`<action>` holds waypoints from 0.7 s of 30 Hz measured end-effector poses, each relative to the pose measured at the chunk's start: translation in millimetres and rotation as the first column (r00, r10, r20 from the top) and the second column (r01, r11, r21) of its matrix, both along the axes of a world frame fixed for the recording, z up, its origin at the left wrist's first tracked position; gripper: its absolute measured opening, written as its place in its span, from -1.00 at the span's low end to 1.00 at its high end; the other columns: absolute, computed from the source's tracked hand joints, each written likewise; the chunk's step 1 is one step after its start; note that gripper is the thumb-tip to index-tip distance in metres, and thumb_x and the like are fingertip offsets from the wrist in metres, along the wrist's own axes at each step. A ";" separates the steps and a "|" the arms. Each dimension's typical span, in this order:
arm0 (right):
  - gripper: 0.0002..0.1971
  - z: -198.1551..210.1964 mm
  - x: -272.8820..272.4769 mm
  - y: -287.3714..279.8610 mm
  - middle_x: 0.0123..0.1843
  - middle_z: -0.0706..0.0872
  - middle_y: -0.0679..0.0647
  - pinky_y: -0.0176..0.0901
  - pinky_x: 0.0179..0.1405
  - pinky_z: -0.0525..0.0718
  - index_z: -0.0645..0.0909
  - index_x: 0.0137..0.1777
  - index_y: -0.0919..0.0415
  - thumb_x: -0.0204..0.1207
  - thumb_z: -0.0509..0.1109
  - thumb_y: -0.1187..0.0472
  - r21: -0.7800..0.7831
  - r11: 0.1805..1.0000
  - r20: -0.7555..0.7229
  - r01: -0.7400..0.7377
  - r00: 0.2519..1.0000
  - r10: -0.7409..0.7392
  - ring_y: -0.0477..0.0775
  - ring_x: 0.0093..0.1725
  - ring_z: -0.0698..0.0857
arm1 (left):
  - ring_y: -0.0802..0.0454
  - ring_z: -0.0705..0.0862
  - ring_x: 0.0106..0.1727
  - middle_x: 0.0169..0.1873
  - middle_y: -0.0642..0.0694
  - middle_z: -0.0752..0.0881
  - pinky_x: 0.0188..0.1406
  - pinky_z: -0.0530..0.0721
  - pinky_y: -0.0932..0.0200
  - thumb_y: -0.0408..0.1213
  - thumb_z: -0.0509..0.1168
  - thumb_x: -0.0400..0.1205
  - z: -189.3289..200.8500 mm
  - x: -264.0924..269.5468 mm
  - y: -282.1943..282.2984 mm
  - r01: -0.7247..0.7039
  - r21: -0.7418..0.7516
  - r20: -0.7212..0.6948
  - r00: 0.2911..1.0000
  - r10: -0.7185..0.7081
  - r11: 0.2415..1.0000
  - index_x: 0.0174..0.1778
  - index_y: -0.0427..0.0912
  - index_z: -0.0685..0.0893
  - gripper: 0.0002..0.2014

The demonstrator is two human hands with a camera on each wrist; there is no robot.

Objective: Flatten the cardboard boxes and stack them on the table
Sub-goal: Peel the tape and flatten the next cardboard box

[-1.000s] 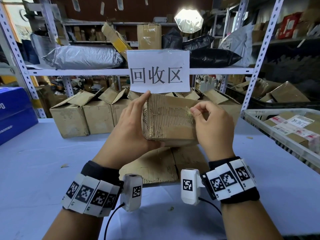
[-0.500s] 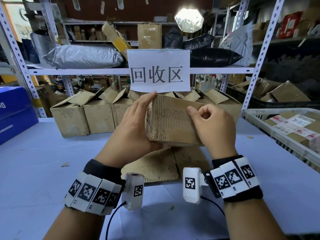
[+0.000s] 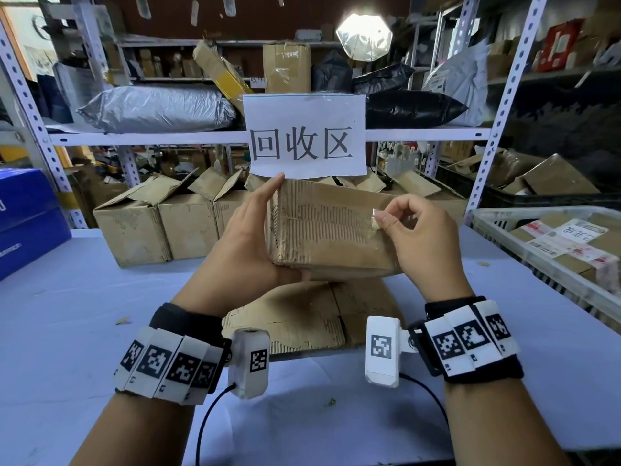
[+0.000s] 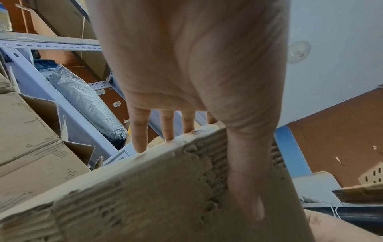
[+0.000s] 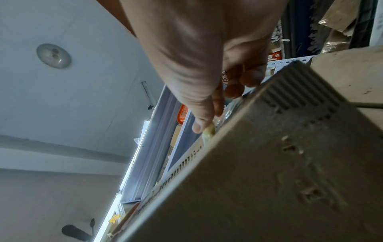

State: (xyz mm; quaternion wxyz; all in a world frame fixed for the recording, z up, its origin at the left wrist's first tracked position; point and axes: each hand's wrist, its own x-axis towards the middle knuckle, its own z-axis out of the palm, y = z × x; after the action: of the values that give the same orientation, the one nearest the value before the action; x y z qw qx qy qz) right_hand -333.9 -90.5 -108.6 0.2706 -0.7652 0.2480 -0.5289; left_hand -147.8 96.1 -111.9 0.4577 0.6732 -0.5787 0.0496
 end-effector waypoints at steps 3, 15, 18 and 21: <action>-0.82 -2.2 0.3 1.9 -0.31 0.74 -0.14 -0.13 -0.30 0.63 0.70 -0.24 -0.02 0.59 0.50 0.01 -0.014 1.000 -0.019 0.017 1.000 -0.017 -0.14 -0.28 0.67 | 0.18 0.29 0.69 0.65 0.23 0.33 0.58 0.49 -0.27 0.19 0.73 0.15 0.2 2.5 0.5 -0.003 0.010 -0.031 1.000 0.003 1.000 0.75 0.32 0.04 0.33; -0.78 1.6 7.7 9.6 -0.29 0.54 -0.20 -0.17 -0.35 0.38 0.58 -0.14 -0.07 0.54 0.47 -0.16 -0.102 0.987 -0.272 0.127 0.950 -0.151 -0.11 -0.23 0.56 | 0.21 0.27 0.68 0.65 0.20 0.32 0.63 0.44 -0.21 0.04 0.79 0.18 -2.0 4.5 0.4 -0.023 0.038 -0.080 0.996 0.026 0.999 0.76 0.25 0.01 0.35; -0.78 1.5 9.1 11.3 -0.29 0.55 -0.16 -0.11 -0.28 0.36 0.59 -0.13 -0.02 0.66 0.34 -0.11 -0.109 0.983 -0.274 0.150 0.946 -0.175 0.01 -0.19 0.58 | 0.24 0.27 0.68 0.64 0.21 0.34 0.62 0.45 -0.21 0.15 0.75 0.14 -1.8 4.4 0.9 -0.016 0.036 -0.089 0.996 0.020 0.999 0.76 0.27 0.01 0.36; -0.74 1.7 7.1 9.7 -0.34 0.58 -0.15 -0.07 -0.35 0.34 0.57 -0.18 -0.02 0.71 0.27 -0.07 -0.080 0.981 -0.252 0.175 0.949 -0.190 0.05 -0.23 0.58 | 0.27 0.28 0.67 0.64 0.21 0.35 0.62 0.47 -0.19 0.19 0.72 0.14 -2.7 3.8 2.6 0.000 0.029 -0.080 0.997 0.002 1.000 0.76 0.29 0.02 0.34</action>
State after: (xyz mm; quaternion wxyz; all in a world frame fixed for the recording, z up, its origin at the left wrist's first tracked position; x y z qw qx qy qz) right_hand -326.8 -80.8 -106.9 0.1640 -0.8088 0.3355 -0.4543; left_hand -144.0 98.6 -114.6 0.4710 0.6814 -0.5601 0.0144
